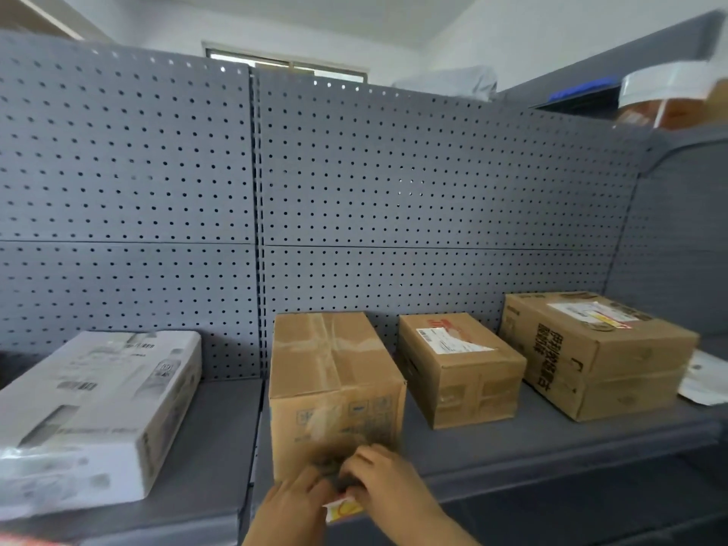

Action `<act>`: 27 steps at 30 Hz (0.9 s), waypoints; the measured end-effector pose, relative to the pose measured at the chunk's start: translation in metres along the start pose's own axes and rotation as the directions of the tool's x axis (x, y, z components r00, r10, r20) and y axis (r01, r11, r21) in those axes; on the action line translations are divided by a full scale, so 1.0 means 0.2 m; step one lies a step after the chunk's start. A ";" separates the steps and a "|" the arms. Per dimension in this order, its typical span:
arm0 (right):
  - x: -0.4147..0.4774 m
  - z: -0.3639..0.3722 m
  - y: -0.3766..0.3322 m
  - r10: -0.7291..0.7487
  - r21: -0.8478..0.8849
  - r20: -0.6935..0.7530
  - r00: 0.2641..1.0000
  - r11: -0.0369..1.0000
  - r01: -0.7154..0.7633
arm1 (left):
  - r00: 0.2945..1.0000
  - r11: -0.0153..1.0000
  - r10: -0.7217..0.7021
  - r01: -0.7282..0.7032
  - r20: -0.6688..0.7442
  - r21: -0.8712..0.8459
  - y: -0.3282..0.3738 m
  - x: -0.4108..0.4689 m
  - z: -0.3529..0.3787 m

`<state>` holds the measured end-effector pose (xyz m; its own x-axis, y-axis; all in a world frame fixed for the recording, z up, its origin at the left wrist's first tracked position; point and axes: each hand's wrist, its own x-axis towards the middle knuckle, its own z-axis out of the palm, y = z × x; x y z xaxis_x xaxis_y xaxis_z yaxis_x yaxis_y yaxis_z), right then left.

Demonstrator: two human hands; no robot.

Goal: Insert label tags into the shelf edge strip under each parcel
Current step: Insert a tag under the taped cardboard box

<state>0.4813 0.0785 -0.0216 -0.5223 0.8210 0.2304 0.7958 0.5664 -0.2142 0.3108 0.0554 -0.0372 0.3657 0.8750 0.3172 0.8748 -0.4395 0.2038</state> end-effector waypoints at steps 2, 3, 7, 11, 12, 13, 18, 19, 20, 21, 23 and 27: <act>-0.04 -0.01 0.03 0.030 0.039 -0.081 0.996 0.999 -0.027 | 1.000 1.000 0.005 -0.004 -0.014 0.030 -0.01 -0.01 -0.02; -0.05 -0.02 0.05 0.047 0.055 -0.122 0.991 0.998 -0.041 | 1.000 0.999 0.024 -0.024 0.003 0.039 0.00 -0.02 -0.03; -0.12 -0.04 0.12 0.109 0.075 -0.261 0.959 0.993 -0.092 | 0.999 0.996 0.051 -0.050 -0.012 0.075 -0.02 -0.02 -0.06; -0.18 -0.07 0.18 0.171 0.094 -0.315 0.933 0.984 -0.148 | 0.999 0.998 0.025 -0.027 -0.043 -0.053 0.02 0.01 -0.04; -0.19 -0.07 0.19 0.189 0.111 -0.319 0.929 0.981 -0.161 | 0.998 0.999 0.032 -0.033 -0.053 -0.028 0.02 0.04 -0.01; -0.20 -0.08 0.20 0.207 0.129 -0.320 0.925 0.976 -0.174 | 0.995 0.997 0.065 -0.068 -0.080 -0.027 0.03 0.06 0.01; -0.31 -0.16 0.28 0.264 0.171 -0.266 0.927 0.959 -0.224 | 0.965 0.963 0.235 -0.247 -0.120 -0.103 0.23 0.22 -0.02; -0.34 -0.18 0.30 0.267 0.163 -0.259 0.928 0.959 -0.231 | 0.964 0.966 0.243 -0.251 -0.109 -0.063 0.29 0.24 -0.03; -0.37 -0.21 0.34 0.269 0.150 -0.256 0.929 0.960 -0.236 | 0.959 0.964 0.259 -0.264 -0.112 -0.029 0.34 0.28 -0.03; -0.40 -0.24 0.37 0.273 0.140 -0.258 0.927 0.960 -0.243 | 0.960 0.963 0.266 -0.269 -0.088 -0.015 0.40 0.32 -0.03; -0.48 -0.30 0.46 0.292 0.127 -0.261 0.920 0.955 -0.268 | 0.965 0.966 0.259 -0.259 -0.035 0.011 0.52 0.39 0.00; -0.64 -0.43 0.68 0.358 0.118 -0.221 0.907 0.933 -0.340 | 0.944 0.939 0.331 -0.329 0.002 0.101 0.79 0.54 0.06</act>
<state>0.6829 0.0436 0.0023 -0.1209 0.9319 0.3419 0.8838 0.2579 -0.3904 0.4920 0.0832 0.0184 0.6352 0.6807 0.3650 0.7329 -0.6803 -0.0068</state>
